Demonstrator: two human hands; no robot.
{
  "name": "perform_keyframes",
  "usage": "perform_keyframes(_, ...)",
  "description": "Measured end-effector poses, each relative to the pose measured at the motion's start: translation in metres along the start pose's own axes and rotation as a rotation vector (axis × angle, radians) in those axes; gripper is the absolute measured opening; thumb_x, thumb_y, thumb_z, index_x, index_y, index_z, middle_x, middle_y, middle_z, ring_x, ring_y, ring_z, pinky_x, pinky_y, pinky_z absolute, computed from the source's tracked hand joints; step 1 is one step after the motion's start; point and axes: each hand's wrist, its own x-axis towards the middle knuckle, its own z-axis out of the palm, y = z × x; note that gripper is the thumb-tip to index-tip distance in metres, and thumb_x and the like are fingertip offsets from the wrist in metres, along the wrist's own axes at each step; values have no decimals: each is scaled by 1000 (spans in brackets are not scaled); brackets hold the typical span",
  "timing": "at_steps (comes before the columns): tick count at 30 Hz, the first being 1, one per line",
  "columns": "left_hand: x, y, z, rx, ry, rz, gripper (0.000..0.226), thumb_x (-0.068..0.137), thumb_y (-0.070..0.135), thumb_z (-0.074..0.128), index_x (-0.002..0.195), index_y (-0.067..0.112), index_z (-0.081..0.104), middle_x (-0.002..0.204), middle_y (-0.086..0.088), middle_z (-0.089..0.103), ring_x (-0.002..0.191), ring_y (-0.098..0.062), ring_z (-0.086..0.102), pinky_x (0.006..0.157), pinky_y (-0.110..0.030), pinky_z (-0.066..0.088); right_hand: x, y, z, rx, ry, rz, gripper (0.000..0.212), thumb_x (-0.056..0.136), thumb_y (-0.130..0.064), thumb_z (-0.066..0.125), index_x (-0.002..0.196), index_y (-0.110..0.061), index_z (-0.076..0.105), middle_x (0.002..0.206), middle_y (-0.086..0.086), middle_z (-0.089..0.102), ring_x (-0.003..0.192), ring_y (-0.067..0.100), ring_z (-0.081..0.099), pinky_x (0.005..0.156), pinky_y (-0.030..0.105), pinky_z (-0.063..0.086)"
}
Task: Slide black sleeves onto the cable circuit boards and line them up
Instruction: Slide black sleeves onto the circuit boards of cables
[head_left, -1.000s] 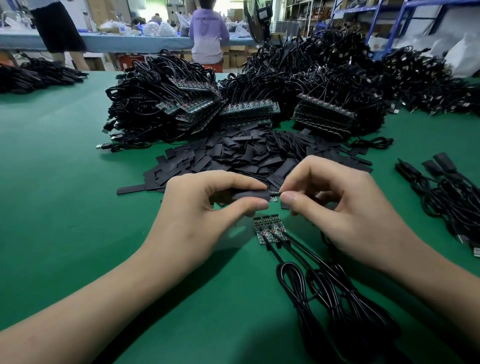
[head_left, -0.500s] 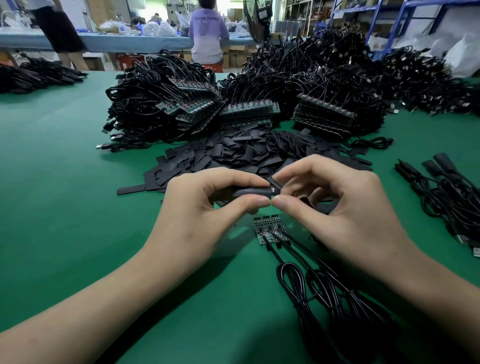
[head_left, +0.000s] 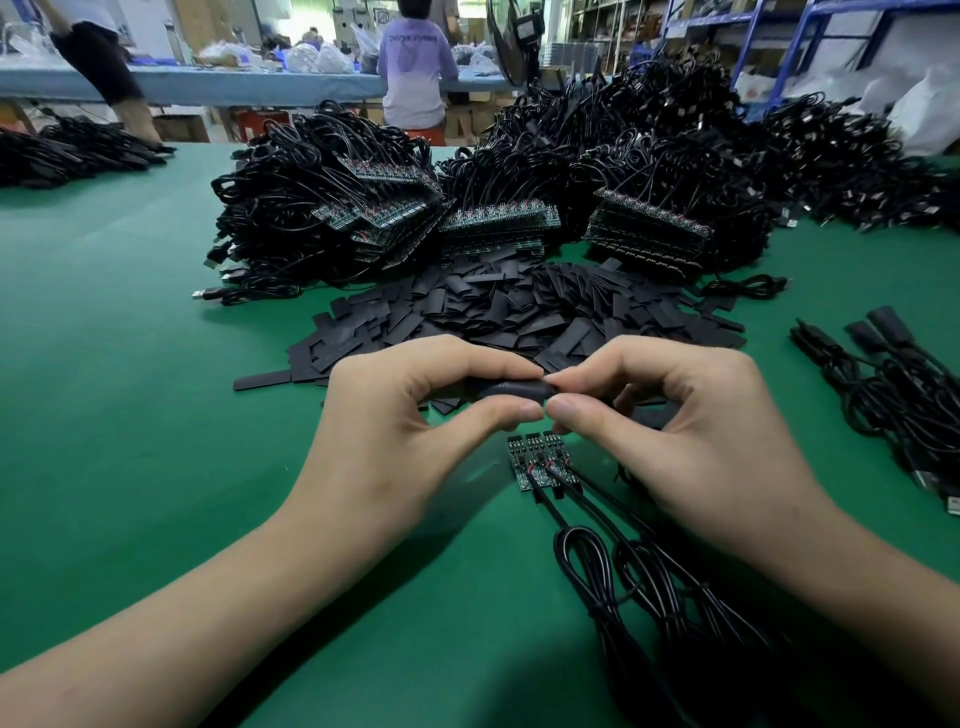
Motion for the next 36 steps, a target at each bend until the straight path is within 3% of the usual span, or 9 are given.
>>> perform_keyframes(8, 1, 0, 1, 14, 42, -19, 22, 80, 27, 84, 101, 24, 80, 95, 16, 77, 93, -6, 73, 85, -36, 59, 2, 1, 2, 144, -14, 96, 9, 86, -17, 81, 86, -27, 79, 78, -11, 77, 74, 10, 73, 73, 39, 58)
perform_keyframes(15, 1, 1, 2, -18, 226, -88, 46, 66, 46, 89, 103, 26, 69, 91, 7, 73, 87, -16, 73, 80, -28, 59, 2, 1, 6, 226, 13, 150, 6, 87, -18, 80, 88, -24, 79, 75, -7, 77, 71, 21, 73, 73, 49, 56)
perform_keyframes(19, 1, 2, 3, 12, 245, -96, 42, 69, 45, 89, 100, 25, 68, 89, 7, 75, 84, -17, 74, 79, -32, 59, 1, 2, 6, 255, 9, 166, 4, 89, -22, 79, 91, -25, 78, 79, -7, 79, 74, 20, 74, 75, 44, 60)
perform_keyframes(23, 2, 3, 2, 98, 208, -65, 41, 74, 45, 84, 106, 21, 73, 88, 12, 75, 82, -6, 73, 82, -21, 55, 1, 5, 5, 306, -16, 193, 5, 92, -20, 74, 96, -21, 78, 82, -5, 80, 75, 13, 76, 70, 21, 57)
perform_keyframes(29, 1, 4, 5, 100, 163, -25, 50, 74, 38, 85, 117, 15, 72, 93, 11, 75, 84, -6, 73, 85, -20, 56, 2, 3, 6, 380, -36, 215, 9, 94, -10, 72, 91, -18, 73, 82, 0, 80, 75, 15, 77, 72, 21, 58)
perform_keyframes(36, -1, -3, 8, 54, 142, -11, 44, 77, 25, 86, 117, 13, 71, 94, 8, 75, 86, -9, 73, 86, -23, 57, 1, 0, 8, 357, -36, 224, 7, 93, -9, 72, 89, -14, 71, 79, 0, 79, 71, 16, 76, 72, 21, 58)
